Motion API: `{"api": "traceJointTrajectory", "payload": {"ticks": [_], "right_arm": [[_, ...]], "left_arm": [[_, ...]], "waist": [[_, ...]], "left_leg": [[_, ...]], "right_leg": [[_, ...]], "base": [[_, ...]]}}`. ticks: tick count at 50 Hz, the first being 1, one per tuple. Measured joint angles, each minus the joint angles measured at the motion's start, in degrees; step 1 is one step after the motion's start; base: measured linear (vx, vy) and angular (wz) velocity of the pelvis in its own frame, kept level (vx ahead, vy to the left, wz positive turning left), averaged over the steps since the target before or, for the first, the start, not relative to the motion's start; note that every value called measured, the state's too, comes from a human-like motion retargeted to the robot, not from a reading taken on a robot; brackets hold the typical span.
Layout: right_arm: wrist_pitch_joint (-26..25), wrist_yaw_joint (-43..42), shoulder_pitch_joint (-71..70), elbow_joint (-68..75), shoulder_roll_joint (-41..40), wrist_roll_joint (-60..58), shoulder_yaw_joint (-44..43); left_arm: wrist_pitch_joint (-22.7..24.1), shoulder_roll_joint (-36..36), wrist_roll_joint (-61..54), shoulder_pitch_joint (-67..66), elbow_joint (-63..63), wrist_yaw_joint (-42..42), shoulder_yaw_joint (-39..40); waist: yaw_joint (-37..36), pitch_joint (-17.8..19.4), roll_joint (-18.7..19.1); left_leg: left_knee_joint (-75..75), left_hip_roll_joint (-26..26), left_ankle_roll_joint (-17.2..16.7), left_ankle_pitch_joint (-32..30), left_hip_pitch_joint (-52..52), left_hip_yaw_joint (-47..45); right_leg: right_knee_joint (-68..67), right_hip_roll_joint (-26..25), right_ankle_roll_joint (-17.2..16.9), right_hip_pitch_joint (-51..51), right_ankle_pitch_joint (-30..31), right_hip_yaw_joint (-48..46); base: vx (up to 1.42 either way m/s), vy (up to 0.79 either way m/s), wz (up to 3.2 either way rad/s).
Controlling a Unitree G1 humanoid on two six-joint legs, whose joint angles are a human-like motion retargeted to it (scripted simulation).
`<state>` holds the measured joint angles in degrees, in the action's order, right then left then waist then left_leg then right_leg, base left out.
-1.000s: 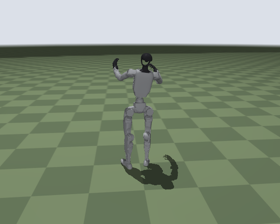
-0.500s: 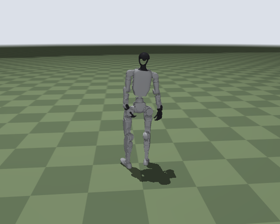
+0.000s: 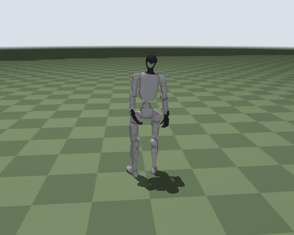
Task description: In place motions
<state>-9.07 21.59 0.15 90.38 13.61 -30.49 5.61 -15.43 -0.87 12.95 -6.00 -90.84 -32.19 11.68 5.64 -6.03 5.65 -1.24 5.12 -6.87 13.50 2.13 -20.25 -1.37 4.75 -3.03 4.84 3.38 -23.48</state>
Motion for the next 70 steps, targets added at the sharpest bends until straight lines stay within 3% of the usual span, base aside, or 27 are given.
{"api": "traceJointTrajectory", "payload": {"ticks": [25, 30, 35, 40, 48, 55, 60, 65, 70], "right_arm": [[0.1, 1.9, 2.6, 2.4, 0.3, 3.4, -1.3], [1.5, -2.8, 1.9, 4.4, -1.0, 8.7, -1.5], [4.1, -5.5, -3.8, 5.7, -1.7, 19.7, -4.5], [1.4, -1.9, -20.4, 4.5, 0.4, 29.0, -9.8], [1.6, 5.0, -50.2, -8.0, 4.3, 34.2, -10.7], [3.6, 3.7, -74.4, -16.7, 12.7, 52.6, 1.8], [7.4, 0.0, -90.5, -23.2, 21.7, 60.6, 12.4], [12.6, -9.0, -109.3, -27.1, 31.5, 65.8, 23.6], [17.8, -17.1, -119.3, -29.2, 36.4, 71.1, 29.1]], "left_arm": [[-1.2, -0.2, -0.6, 1.9, -2.6, -0.2, -0.5], [-1.2, -1.4, -1.8, 5.2, -6.6, -0.1, -2.8], [-3.8, -5.7, -5.0, 12.4, -6.6, -4.2, -3.0], [-9.9, -12.6, -7.3, 29.1, -6.6, -3.1, -1.0], [-4.9, -21.6, -6.8, 60.0, -1.8, -0.2, -4.4], [0.1, -29.5, -22.3, 82.8, 6.5, 6.6, -12.9], [7.8, -35.6, -33.3, 96.6, 13.4, 17.0, -20.6], [17.2, -42.1, -40.9, 112.8, 17.8, 33.2, -26.7], [27.0, -44.3, -45.5, 120.5, 22.0, 42.3, -28.1]], "waist": [[1.5, 1.2, -0.1], [1.3, -0.6, -0.2], [0.2, -3.2, -1.2], [-0.1, -5.4, -1.1], [-0.3, -9.5, -0.9], [-2.5, -14.4, 0.6], [-3.7, -15.5, 0.5], [-6.3, -13.2, 0.5], [-7.6, -14.7, -0.1]], "left_leg": [[-0.2, 0.1, -0.2, -0.1, -0.1, 0.7], [0.0, 0.1, -0.3, -0.3, 0.9, 0.4], [-0.2, -0.2, -0.2, -0.4, 1.1, 0.4], [0.0, -0.4, 0.0, -0.4, 0.4, 0.7], [-0.2, -0.4, 0.2, -0.3, 0.7, 0.9], [-0.4, 0.0, 0.1, 0.1, 3.3, 0.6], [-0.4, -0.1, -0.1, 0.4, 4.6, 0.8], [-0.3, -0.2, -0.2, 0.6, 7.0, 0.6], [-0.2, -0.1, -0.4, 0.6, 8.8, 0.4]], "right_leg": [[0.3, 0.2, -0.2, -0.7, -0.2, -1.1], [0.6, 0.2, -0.3, 0.0, 0.0, -1.2], [0.6, 0.5, -0.1, 0.1, 0.0, -1.5], [0.6, 0.2, 0.0, -0.6, -0.1, -1.5], [0.5, 0.2, 0.0, -0.6, -0.3, -1.8], [0.4, -0.1, -0.2, 2.0, -0.7, -1.2], [0.2, -0.2, -0.3, 3.5, -1.1, -0.7], [0.0, 0.1, -0.4, 6.2, -1.2, 0.0], [0.1, 0.2, -0.5, 8.2, -1.3, 0.3]], "base": [[0.00, 0.00, -0.01], [-0.03, 0.01, -0.03], [0.00, 0.00, 0.00], [-0.01, 0.01, -0.01], [0.01, 0.00, 0.00], [0.08, 0.04, -0.06], [0.04, 0.00, -0.02], [-0.28, 0.07, -0.04], [-0.04, 0.00, -0.02]]}}
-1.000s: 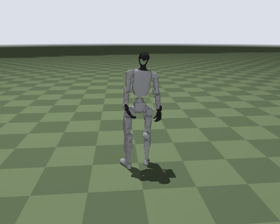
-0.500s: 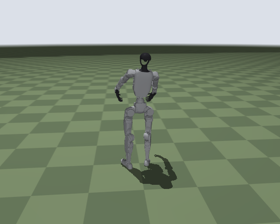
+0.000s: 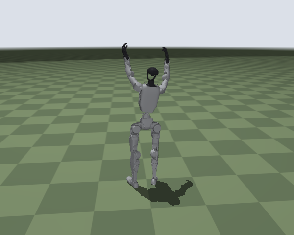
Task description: In place motions
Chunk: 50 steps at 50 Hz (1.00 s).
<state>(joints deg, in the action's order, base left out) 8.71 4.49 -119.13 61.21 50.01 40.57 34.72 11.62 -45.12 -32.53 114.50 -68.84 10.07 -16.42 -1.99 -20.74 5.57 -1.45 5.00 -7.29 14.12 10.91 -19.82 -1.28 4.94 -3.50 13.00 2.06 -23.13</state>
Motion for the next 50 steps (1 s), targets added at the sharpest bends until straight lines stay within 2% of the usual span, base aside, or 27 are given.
{"api": "traceJointTrajectory", "payload": {"ticks": [2, 6, 10, 38, 43, 47, 50], "right_arm": [[0.5, -0.3, -2.1, -0.5, 1.0, 1.6, 0.9], [1.7, -0.3, -5.2, -1.1, 2.7, 3.9, 2.1], [2.3, -0.9, -5.7, -1.1, 3.2, 3.3, 3.3], [2.5, 1.1, 0.4, 1.8, 2.0, 0.0, 3.4], [2.6, 2.1, 10.6, 3.0, 0.4, -4.4, 0.8], [3.0, 2.1, 26.9, -0.3, -4.8, -11.3, -6.3], [3.5, 2.3, 41.0, -5.6, -9.1, -19.7, -12.0]], "left_arm": [[1.9, 0.1, -2.6, 1.0, 1.4, -1.7, -0.2], [0.7, 0.0, -2.0, 1.9, 3.7, -4.4, -1.3], [0.8, -0.5, 1.4, 0.9, 3.9, -3.1, -2.1], [-0.2, 2.2, 3.8, -5.9, -0.2, -3.2, -1.1], [-1.1, 5.6, 8.8, -15.0, -1.9, -4.3, 1.7], [-1.0, 7.3, 13.9, -27.4, -2.3, -4.6, 5.3], [-1.7, 8.5, 19.9, -37.9, -0.3, -5.9, 9.0]], "waist": [[-0.7, -0.7, -0.2], [-2.0, -0.7, -0.5], [-2.2, -0.8, -0.2], [-3.2, 0.4, 0.0], [-3.1, -1.1, -0.1], [-0.1, -1.8, 0.5], [2.0, -0.7, 0.5]], "left_leg": [[0.0, 0.0, 0.0, 0.0, 0.4, 0.0], [-0.1, -0.2, 0.1, 0.1, 0.5, 0.4], [0.0, -0.3, 0.2, 0.3, -0.2, 0.7], [0.0, -0.2, 0.4, -0.4, -0.5, 0.5], [0.0, -0.4, 0.6, -0.4, -1.9, 0.8], [0.0, -0.5, 0.7, -0.3, -4.5, 0.9], [0.1, -0.7, 0.7, -0.3, -6.7, 0.9]], "right_leg": [[0.0, 0.0, 0.0, 0.3, -0.1, 0.0], [0.1, -0.1, 0.2, 0.1, -0.3, -0.3], [0.1, -0.3, 0.3, -0.9, -0.6, -0.5], [0.3, -0.6, 0.8, -1.0, 0.1, -0.3], [0.3, -0.7, 0.9, -2.6, -0.1, -0.7], [0.4, -0.9, 1.1, -5.2, -0.2, -0.8], [0.4, -0.9, 1.2, -7.3, -0.3, -0.9]], "base": [[0.03, 0.00, 0.01], [-0.05, 0.01, 0.07], [0.01, 0.01, 0.01], [0.00, 0.00, 0.00], [0.14, 0.00, 0.06], [0.20, -0.04, -0.01], [0.01, -0.02, -0.01]]}}
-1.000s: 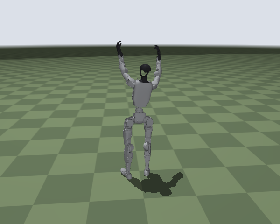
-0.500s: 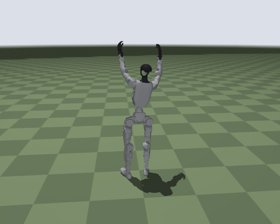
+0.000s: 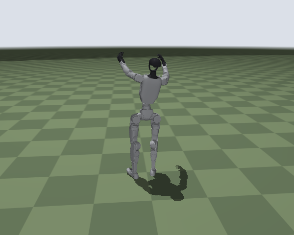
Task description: In place motions
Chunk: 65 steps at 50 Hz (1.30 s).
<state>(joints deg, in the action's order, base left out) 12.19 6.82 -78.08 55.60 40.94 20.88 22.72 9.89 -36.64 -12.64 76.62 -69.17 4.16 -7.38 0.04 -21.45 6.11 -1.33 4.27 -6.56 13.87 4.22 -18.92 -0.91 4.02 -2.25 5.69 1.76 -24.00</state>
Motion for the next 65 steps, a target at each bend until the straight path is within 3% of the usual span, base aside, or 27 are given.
{"api": "traceJointTrajectory", "payload": {"ticks": [7, 13, 19, 22, 28, 33, 35, 42, 46, 52, 56, 65], "right_arm": [[3.9, 6.5, 30.4, -5.8, -10.3, -23.9, -10.5], [4.1, 6.5, 51.6, 5.9, -22.4, -35.4, -17.0], [2.6, 7.5, 67.0, 20.2, -29.0, -29.4, -18.5], [0.7, 5.2, 71.6, 24.2, -29.3, -31.8, -18.0], [-10.4, 3.0, 78.0, 32.4, -29.9, -41.0, -16.2], [-16.5, 8.5, 81.5, 37.3, -30.1, -43.6, -14.7], [-17.6, 10.6, 82.2, 38.1, -30.0, -44.0, -14.0], [-19.0, 12.2, 84.1, 36.7, -30.2, -38.1, -15.8], [-19.2, 12.9, 83.9, 35.4, -30.1, -36.6, -14.4], [-20.1, 10.7, 83.2, 34.0, -29.9, -43.5, -11.5], [-20.7, 10.5, 82.5, 33.8, -30.1, -45.6, -10.8], [-20.7, 10.6, 82.3, 33.4, -30.3, -46.1, -10.1]], "left_arm": [[2.2, 4.7, 12.9, -28.8, 9.6, -7.1, 5.8], [4.1, 14.6, 20.6, -51.3, 5.9, -10.9, 7.6], [-5.1, 21.7, 29.4, -63.8, -7.4, -25.1, 6.6], [-9.9, 23.9, 33.8, -66.9, -13.0, -27.2, 6.2], [-14.4, 28.5, 29.0, -70.8, -25.8, -24.0, 9.3], [-19.8, 33.3, 21.3, -75.9, -27.6, -30.3, 13.8], [-20.0, 34.9, 20.5, -77.5, -27.8, -32.9, 14.5], [-18.4, 38.2, 16.3, -81.7, -27.9, -23.8, 13.1], [-19.4, 36.8, 13.6, -80.8, -27.7, -25.5, 12.6], [-22.7, 34.2, 23.1, -80.0, -25.4, -29.2, 8.9], [-23.3, 34.2, 26.0, -79.6, -25.0, -27.5, 7.6], [-24.3, 35.3, 27.1, -79.6, -24.9, -26.7, 9.2]], "waist": [[2.8, 3.5, -0.9], [3.6, 6.7, -1.6], [3.3, 13.8, -2.5], [2.6, 16.6, -2.7], [3.9, 16.3, -2.6], [4.5, 17.8, -2.6], [-0.5, 18.3, -2.5], [7.4, 18.3, -1.4], [9.9, 19.0, -1.1], [8.3, 19.3, -2.1], [11.7, 18.7, -2.5], [11.1, 17.0, -3.2]], "left_leg": [[0.2, -0.5, 0.1, 0.1, -3.0, -0.3], [0.4, -0.8, 0.0, -0.1, -3.6, -0.2], [0.3, -1.1, 0.1, -0.5, -6.2, -1.0], [0.2, -1.1, 0.1, -0.6, -6.7, -1.1], [0.2, -0.9, 0.1, -1.0, -4.7, -0.3], [0.1, -0.7, 0.2, -0.8, -5.2, -0.3], [0.1, 0.4, -0.3, 0.0, -6.5, -5.9], [-1.5, 0.9, -0.9, 1.1, -5.1, 1.2], [-0.7, 0.4, -0.2, -0.4, -4.6, 3.8], [0.2, -0.7, 0.9, -2.0, -4.4, 2.8], [-0.2, -0.7, 0.2, -1.5, -4.0, 5.8], [-1.1, 0.2, -1.1, -0.7, -3.4, 4.4]], "right_leg": [[-0.1, 0.2, 0.3, -2.4, 0.0, 0.2], [-0.1, 0.6, 0.2, -3.0, 0.2, 0.0], [-0.1, 1.0, 0.4, -5.5, 0.5, 0.7], [0.0, 1.1, 0.3, -6.0, 0.8, 0.8], [0.3, 1.2, 0.1, -4.8, 0.9, -0.3], [0.1, 1.0, 0.1, -5.2, 0.9, -0.3], [-0.3, -0.1, -0.2, -5.4, -0.2, 5.2], [-2.0, 2.4, -1.6, -4.5, -0.2, -1.5], [-1.5, 2.7, -1.4, -4.1, 1.4, -3.6], [-0.1, 1.0, 0.7, -3.8, 2.8, -2.7], [0.2, 1.4, 0.8, -4.2, 2.4, -5.9], [0.4, 1.3, 0.7, -4.2, 1.5, -4.5]], "base": [[0.01, -0.02, -0.03], [0.01, 0.00, 0.01], [0.00, 0.00, -0.11], [-0.09, 0.00, -0.04], [0.02, -0.02, 0.18], [0.02, -0.01, -0.13], [-0.02, 0.01, -1.53], [-0.02, -0.01, 0.67], [0.00, -0.02, 0.51], [0.01, -0.01, -0.16], [-0.01, -0.02, 0.63], [0.00, 0.00, -0.11]]}}
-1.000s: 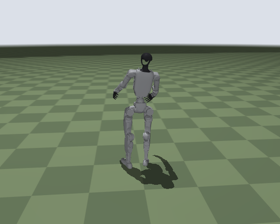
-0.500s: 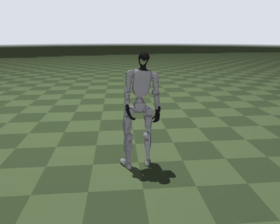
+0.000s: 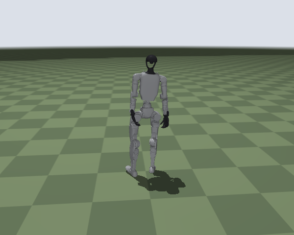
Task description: In place motions
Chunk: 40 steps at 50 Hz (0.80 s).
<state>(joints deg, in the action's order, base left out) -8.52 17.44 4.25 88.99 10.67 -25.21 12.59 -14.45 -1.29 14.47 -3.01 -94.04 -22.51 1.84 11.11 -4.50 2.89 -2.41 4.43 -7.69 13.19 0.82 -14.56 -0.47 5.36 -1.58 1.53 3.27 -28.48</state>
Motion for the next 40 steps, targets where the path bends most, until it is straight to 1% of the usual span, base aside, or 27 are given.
{"api": "traceJointTrajectory", "payload": {"ticks": [15, 23, 40], "right_arm": [[0.0, 0.8, 0.2, 0.1, 0.3, 0.1, -0.7], [0.0, 0.6, 0.1, 0.1, 0.4, -0.1, -0.8], [0.1, 0.7, 0.1, 0.0, 0.6, -0.3, -1.2]], "left_arm": [[-0.5, 0.2, 0.5, -0.1, -0.1, -0.4, 0.1], [-0.9, 0.2, 1.5, 0.1, -0.1, -2.5, 0.4], [-1.2, 0.2, 2.3, 0.2, -0.1, -3.2, 0.4]], "waist": [[-1.5, -0.7, 0.1], [-0.8, -1.0, 0.5], [-1.6, -1.1, 0.7]], "left_leg": [[0.2, 0.1, -0.1, 0.4, -0.9, -2.4], [0.2, 0.1, -0.2, 0.5, -0.7, -1.9], [0.2, 0.2, -0.3, 0.5, -0.7, -2.9]], "right_leg": [[0.3, -1.1, 0.7, -0.2, -0.6, 2.2], [0.3, -1.1, 0.7, 0.0, -0.7, 1.7], [0.3, -1.5, 1.0, 0.3, -0.7, 2.6]], "base": [[0.00, 0.00, -0.05], [0.00, 0.00, 0.00], [0.00, 0.00, 0.00]]}}
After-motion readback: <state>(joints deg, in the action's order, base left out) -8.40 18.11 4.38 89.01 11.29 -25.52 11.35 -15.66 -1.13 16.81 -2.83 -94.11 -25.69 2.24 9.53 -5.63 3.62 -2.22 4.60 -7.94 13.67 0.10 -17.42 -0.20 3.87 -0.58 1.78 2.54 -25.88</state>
